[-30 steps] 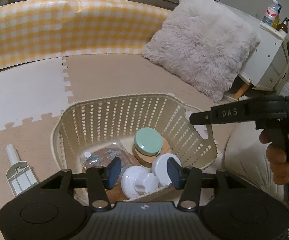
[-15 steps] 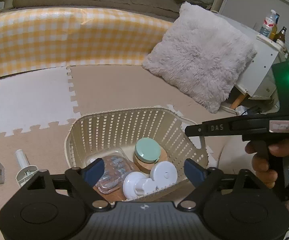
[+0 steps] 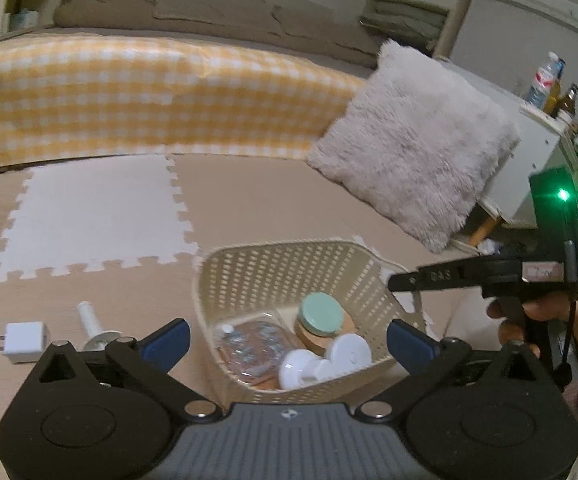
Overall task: Organize rigid objects
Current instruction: 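Move the left tool to the white USB charger and grasp it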
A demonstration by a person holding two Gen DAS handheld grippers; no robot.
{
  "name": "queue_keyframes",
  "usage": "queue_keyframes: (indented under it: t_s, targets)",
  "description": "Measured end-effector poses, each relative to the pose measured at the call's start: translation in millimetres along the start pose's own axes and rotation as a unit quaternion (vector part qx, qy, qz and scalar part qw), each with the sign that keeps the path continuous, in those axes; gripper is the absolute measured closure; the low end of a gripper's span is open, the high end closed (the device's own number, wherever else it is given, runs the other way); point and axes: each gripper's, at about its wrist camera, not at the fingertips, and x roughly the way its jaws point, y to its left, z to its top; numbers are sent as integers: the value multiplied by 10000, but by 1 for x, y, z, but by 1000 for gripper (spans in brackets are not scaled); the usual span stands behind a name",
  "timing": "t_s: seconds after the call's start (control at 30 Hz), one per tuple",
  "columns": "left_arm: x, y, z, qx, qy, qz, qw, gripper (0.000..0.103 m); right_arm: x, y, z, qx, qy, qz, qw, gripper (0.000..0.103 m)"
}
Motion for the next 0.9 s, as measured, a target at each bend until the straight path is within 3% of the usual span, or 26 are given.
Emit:
queue_keyframes:
  t_s: [0.2, 0.47, 0.9]
  targets:
    - [-14, 25, -3, -209, -301, 239, 9990, 0, 0, 0, 0, -5, 1, -4, 10000, 97]
    - [-25, 73, -13, -575, -669, 1067, 9904, 0, -1, -2, 0, -11, -6, -8, 10000, 97]
    - [-4, 137, -50, -1050, -691, 1969, 9723, 0, -1, -2, 1, -15, 8, -14, 10000, 97]
